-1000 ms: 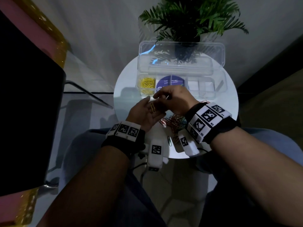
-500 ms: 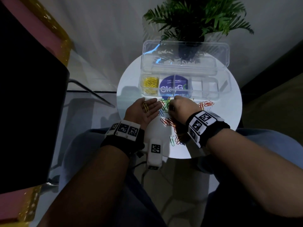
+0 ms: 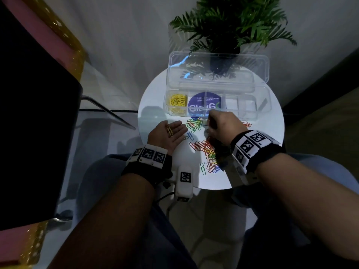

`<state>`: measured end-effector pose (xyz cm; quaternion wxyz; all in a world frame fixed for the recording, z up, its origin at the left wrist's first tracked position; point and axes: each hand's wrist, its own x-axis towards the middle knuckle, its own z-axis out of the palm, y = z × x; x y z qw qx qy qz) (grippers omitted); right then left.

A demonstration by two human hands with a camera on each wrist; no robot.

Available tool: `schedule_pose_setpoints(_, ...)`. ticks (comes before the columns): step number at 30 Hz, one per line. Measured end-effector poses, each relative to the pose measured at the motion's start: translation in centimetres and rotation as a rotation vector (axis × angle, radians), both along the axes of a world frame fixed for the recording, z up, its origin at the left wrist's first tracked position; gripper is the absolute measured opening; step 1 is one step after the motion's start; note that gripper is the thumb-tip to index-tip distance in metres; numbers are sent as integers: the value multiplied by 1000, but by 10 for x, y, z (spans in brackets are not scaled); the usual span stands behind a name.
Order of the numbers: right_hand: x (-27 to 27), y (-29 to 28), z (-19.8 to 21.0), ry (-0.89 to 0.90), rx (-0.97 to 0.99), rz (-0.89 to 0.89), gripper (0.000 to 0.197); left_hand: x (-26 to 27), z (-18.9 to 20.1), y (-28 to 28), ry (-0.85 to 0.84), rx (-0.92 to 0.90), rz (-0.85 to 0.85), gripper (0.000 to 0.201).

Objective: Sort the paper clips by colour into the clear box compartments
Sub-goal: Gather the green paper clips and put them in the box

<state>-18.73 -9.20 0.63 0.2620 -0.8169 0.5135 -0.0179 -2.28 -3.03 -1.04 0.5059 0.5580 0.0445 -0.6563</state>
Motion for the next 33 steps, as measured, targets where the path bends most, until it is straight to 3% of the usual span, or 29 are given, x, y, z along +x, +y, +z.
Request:
schedule_pose_setpoints(4, 14, -6, -6, 131, 31, 115, 37, -3, -1, 0, -3, -2, -9, 42)
schedule_pose_setpoints(8, 24, -8, -5, 284, 142, 204, 31, -3, -2, -1, 3, -18, 2, 42)
schedule_pose_setpoints(14, 0, -2, 1, 75, 50, -29, 19, -2, -4, 0, -11, -30, 24, 41)
schedule_pose_setpoints(19, 13, -6, -8, 62, 56, 28, 24, -3, -3, 1, -12, -45, 7, 40)
schedule_pose_setpoints(23, 28, -11, -16, 228, 25, 192, 33, -2, -2, 1, -4, -40, 13, 41)
schedule_pose_setpoints(33, 30, -6, -11, 424, -54, 292, 25, 2, -4, -4, 9, -38, -2, 41)
